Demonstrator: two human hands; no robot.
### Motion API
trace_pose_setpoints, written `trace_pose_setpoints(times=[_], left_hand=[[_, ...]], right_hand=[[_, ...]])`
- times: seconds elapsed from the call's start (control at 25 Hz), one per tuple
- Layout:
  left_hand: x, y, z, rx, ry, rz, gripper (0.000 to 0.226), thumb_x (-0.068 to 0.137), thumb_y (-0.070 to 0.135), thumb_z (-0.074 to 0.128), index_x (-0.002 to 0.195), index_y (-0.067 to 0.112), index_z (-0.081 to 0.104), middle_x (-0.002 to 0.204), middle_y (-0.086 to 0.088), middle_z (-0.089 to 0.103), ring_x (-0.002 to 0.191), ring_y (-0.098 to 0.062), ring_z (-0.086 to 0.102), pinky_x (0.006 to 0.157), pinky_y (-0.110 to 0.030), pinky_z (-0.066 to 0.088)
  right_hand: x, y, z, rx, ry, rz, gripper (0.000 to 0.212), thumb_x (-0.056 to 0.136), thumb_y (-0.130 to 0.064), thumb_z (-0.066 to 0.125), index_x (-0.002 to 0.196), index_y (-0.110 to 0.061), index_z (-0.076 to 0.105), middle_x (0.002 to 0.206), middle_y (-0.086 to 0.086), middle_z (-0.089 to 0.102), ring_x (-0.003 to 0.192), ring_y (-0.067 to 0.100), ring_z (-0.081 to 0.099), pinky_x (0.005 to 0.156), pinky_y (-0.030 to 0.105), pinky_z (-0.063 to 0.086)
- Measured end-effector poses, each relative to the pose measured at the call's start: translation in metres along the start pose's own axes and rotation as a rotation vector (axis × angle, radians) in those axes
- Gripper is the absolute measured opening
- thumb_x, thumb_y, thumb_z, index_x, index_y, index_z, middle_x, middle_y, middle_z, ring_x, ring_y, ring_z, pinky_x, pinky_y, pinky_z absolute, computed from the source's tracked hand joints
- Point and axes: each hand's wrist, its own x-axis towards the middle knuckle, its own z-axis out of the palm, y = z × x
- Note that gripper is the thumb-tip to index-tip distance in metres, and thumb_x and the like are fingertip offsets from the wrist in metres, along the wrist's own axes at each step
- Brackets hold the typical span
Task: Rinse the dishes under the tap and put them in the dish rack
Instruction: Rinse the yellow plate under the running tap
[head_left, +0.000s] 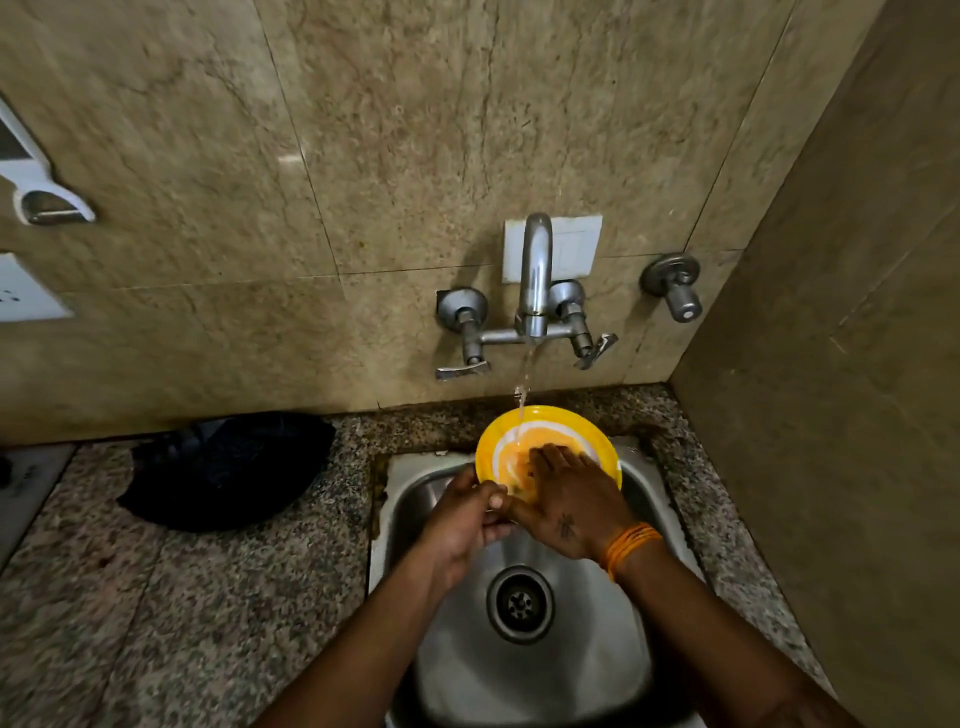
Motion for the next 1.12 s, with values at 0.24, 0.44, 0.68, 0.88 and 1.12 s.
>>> trace_pose_setpoints(times=[0.24,0.44,0.68,0.88,1.12], left_hand=[[0.018,0.02,-0.019,0.041,0.117,0.097,0.022,0.105,0.027,0.052,0.123,0.018,0.062,0.114,-0.014,0.075,0.094,-0.032,0.075,0.078,-0.049,0.063],[0.019,0.008,-0.009,0.076,0.128,0.119,0.025,0.103,0.03,0.057,0.124,0.04,0.067,0.119,-0.019,0.068,0.098,-0.023,0.075,0.059,-0.032,0.06],[0.034,0.024,-0.032,0.093,0.183,0.168,0.024,0.104,0.027,0.054,0.126,0.02,0.061,0.126,-0.015,0.07,0.101,-0.035,0.074,0.066,-0.041,0.062],[0.031,0.013,-0.01,0.196,0.05,0.206,0.018,0.097,0.031,0.057,0.104,0.026,0.073,0.106,-0.011,0.078,0.092,-0.028,0.075,0.072,-0.039,0.059],[0.034,0.026,-0.025,0.144,0.248,0.311,0.013,0.104,0.023,0.053,0.101,0.022,0.066,0.107,-0.013,0.075,0.098,-0.033,0.073,0.077,-0.055,0.062]], right_hand=[[-0.009,-0.015,0.008,0.158,-0.067,-0.229,0.099,0.088,-0.089,0.015,0.159,-0.022,0.03,0.168,0.002,0.027,0.155,0.021,0.023,0.123,0.036,0.022],[0.017,-0.012,-0.017,0.056,-0.093,-0.113,0.103,0.091,-0.082,0.025,0.162,-0.01,0.014,0.169,0.016,0.015,0.157,0.03,0.014,0.127,0.043,0.013],[-0.006,-0.012,0.002,-0.045,0.014,-0.26,0.107,0.082,-0.094,0.019,0.158,-0.02,0.032,0.158,0.009,0.043,0.146,0.029,0.037,0.123,0.041,0.024],[0.017,-0.016,-0.015,0.042,-0.045,-0.236,0.108,0.089,-0.083,0.034,0.163,-0.009,0.008,0.169,0.018,0.011,0.158,0.031,0.007,0.128,0.045,0.007],[-0.021,-0.011,0.029,0.151,0.056,-0.434,0.109,0.087,-0.084,0.043,0.164,-0.018,0.002,0.172,0.003,0.004,0.159,0.018,0.001,0.129,0.039,0.002]])
